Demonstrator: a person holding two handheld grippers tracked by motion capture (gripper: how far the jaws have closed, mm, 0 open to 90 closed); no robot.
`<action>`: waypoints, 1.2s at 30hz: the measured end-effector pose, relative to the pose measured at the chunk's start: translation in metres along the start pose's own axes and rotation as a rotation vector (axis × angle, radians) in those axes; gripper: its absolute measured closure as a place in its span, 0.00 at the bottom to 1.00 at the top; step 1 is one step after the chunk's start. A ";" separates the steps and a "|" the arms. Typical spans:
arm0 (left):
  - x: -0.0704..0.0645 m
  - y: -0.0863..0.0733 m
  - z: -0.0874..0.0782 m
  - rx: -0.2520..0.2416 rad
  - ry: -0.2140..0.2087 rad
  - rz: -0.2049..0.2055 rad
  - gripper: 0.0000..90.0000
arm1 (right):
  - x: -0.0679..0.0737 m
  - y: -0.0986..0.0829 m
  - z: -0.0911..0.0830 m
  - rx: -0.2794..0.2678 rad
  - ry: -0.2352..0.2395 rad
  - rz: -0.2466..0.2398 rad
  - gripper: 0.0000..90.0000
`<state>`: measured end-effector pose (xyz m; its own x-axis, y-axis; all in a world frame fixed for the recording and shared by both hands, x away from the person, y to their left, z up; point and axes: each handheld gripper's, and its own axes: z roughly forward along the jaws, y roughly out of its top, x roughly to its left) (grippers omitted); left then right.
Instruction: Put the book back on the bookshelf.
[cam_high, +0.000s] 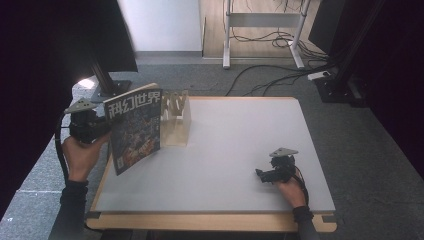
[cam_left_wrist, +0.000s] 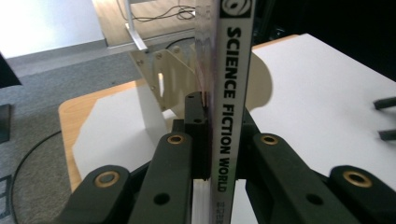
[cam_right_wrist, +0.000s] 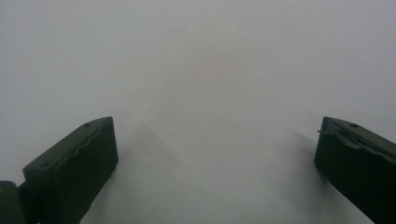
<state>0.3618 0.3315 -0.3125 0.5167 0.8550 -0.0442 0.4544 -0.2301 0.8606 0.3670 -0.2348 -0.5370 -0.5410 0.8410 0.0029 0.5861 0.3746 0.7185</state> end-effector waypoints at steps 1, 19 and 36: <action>0.002 0.001 0.002 -0.001 0.005 -0.007 0.92 | 0.000 0.000 0.000 0.000 0.000 0.000 0.00; 0.014 0.021 0.057 -0.056 0.107 -0.056 0.92 | 0.000 0.000 0.000 0.000 0.001 0.002 0.00; 0.017 0.025 0.060 0.261 -0.023 -0.038 0.88 | 0.000 0.000 0.000 0.001 0.000 0.002 0.00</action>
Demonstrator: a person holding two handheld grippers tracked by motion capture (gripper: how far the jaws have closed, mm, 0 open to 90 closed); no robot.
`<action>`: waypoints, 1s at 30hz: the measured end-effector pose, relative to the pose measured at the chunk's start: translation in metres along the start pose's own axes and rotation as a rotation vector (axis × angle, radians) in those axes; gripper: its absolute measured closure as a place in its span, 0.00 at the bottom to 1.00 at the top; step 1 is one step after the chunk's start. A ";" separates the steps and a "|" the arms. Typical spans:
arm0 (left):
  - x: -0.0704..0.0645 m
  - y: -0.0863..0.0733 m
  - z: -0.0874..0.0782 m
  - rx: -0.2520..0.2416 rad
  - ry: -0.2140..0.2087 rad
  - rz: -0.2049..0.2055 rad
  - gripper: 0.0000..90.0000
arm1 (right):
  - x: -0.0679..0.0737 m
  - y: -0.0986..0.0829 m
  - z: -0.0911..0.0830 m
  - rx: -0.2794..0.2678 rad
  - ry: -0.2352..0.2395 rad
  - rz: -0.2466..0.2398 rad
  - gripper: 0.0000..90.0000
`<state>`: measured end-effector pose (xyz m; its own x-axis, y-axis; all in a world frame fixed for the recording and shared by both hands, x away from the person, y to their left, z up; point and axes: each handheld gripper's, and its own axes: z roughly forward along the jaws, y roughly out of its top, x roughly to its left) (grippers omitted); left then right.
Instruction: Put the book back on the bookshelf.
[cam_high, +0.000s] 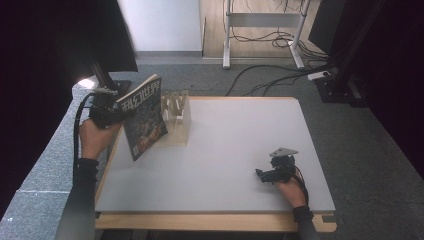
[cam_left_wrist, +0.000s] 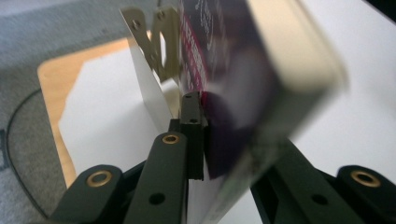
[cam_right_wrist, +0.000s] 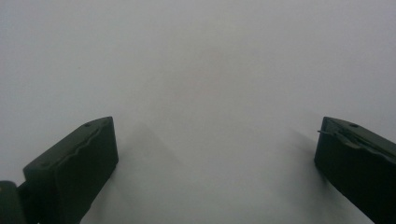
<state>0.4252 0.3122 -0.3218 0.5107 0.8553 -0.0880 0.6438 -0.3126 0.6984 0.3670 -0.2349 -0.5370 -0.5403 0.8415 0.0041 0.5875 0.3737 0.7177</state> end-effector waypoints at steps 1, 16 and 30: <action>0.000 0.000 -0.001 0.015 -0.005 -0.001 0.88 | 0.000 0.000 0.000 0.000 0.000 0.000 0.00; 0.007 -0.002 0.018 -0.190 0.026 -0.077 0.92 | 0.000 0.000 0.000 -0.001 0.002 0.000 0.00; 0.013 -0.025 0.033 -0.266 0.030 -0.078 0.79 | 0.000 0.000 0.000 -0.001 0.000 0.000 0.00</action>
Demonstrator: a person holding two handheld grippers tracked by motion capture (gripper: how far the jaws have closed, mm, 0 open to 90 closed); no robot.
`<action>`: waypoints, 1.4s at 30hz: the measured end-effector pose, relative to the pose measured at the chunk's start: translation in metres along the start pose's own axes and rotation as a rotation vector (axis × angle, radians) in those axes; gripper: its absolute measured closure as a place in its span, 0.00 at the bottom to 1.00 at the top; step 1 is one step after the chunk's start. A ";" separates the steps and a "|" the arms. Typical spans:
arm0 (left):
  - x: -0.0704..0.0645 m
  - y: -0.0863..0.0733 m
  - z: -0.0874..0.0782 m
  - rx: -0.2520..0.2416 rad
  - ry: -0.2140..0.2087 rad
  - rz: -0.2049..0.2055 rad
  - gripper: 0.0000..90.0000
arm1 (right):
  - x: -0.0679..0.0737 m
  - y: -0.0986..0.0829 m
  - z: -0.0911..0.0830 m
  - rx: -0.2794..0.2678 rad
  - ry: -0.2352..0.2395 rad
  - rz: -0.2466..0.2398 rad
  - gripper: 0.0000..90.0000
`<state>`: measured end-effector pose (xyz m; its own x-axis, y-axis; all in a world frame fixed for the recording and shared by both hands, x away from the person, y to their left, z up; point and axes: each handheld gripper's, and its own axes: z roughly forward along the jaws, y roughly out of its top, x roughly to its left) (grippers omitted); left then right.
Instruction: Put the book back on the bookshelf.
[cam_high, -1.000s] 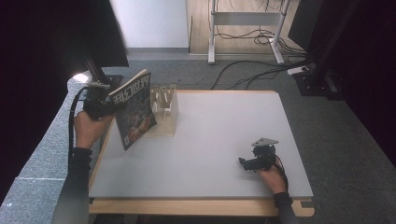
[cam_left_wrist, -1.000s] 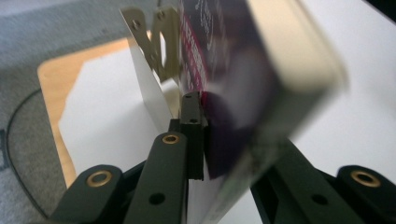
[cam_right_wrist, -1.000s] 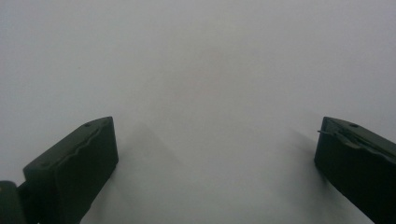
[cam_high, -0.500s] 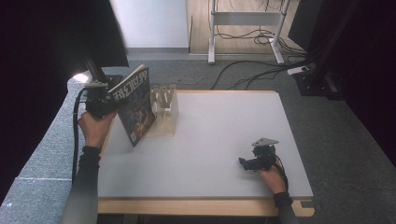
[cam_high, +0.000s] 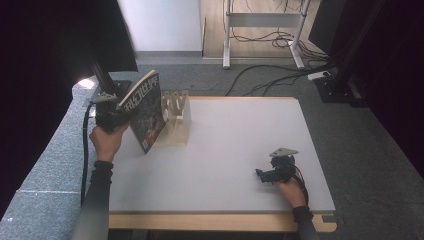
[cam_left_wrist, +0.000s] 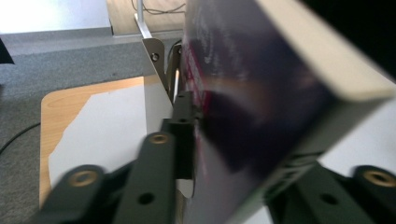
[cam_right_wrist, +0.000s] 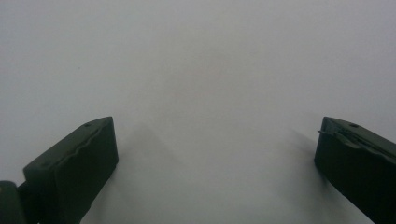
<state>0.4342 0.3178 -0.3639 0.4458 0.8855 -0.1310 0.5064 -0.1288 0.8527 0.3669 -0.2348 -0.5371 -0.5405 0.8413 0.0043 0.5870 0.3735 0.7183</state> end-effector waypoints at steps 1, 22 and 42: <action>0.001 0.000 0.000 -0.005 0.006 -0.008 0.74 | 0.000 0.000 0.000 -0.001 0.000 -0.001 0.00; -0.003 -0.015 -0.044 -0.052 -0.065 0.013 0.12 | 0.000 0.000 0.000 -0.002 -0.002 -0.003 0.00; -0.047 -0.039 -0.065 -0.008 -0.138 0.165 0.00 | 0.000 0.000 0.000 -0.001 -0.003 -0.003 0.00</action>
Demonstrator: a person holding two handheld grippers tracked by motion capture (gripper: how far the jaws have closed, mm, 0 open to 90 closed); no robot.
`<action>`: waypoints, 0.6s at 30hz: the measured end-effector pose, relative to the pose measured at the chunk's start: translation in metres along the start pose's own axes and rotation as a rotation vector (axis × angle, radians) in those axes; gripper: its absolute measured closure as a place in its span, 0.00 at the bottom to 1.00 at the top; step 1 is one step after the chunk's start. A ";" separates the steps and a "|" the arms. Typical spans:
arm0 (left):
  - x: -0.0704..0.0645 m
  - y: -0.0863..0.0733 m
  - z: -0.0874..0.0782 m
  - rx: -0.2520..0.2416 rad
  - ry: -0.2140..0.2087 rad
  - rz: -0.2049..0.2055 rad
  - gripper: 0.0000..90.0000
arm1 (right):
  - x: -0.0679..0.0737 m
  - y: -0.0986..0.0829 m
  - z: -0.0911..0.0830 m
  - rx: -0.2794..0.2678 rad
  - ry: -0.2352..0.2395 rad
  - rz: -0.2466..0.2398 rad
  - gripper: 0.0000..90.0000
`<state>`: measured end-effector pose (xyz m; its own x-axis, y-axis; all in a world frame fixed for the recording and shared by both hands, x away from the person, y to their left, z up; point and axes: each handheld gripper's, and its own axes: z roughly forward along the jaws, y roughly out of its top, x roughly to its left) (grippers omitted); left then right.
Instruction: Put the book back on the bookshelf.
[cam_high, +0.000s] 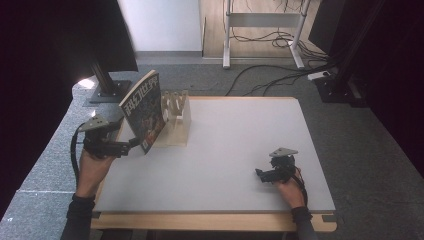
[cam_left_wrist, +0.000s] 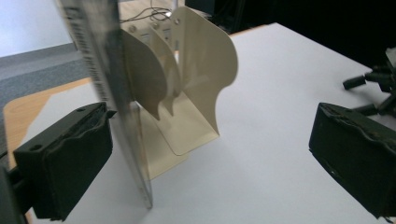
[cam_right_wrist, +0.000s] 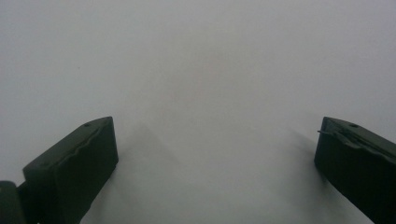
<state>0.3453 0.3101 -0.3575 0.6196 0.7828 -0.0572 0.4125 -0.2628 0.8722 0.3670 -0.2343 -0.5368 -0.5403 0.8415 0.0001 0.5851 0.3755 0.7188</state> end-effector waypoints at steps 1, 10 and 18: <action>-0.005 -0.001 0.004 0.010 -0.011 0.017 0.00 | 0.000 0.000 0.000 0.000 0.000 0.000 0.00; -0.023 -0.012 0.029 0.014 -0.088 0.038 0.00 | 0.000 0.000 0.000 -0.004 -0.001 -0.003 0.00; -0.038 -0.026 0.059 0.049 -0.118 0.066 0.00 | 0.001 0.000 -0.001 -0.006 0.002 -0.006 0.00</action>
<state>0.3502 0.2545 -0.4068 0.7194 0.6920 -0.0594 0.3983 -0.3411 0.8515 0.3661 -0.2342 -0.5366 -0.5445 0.8387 -0.0029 0.5782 0.3779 0.7231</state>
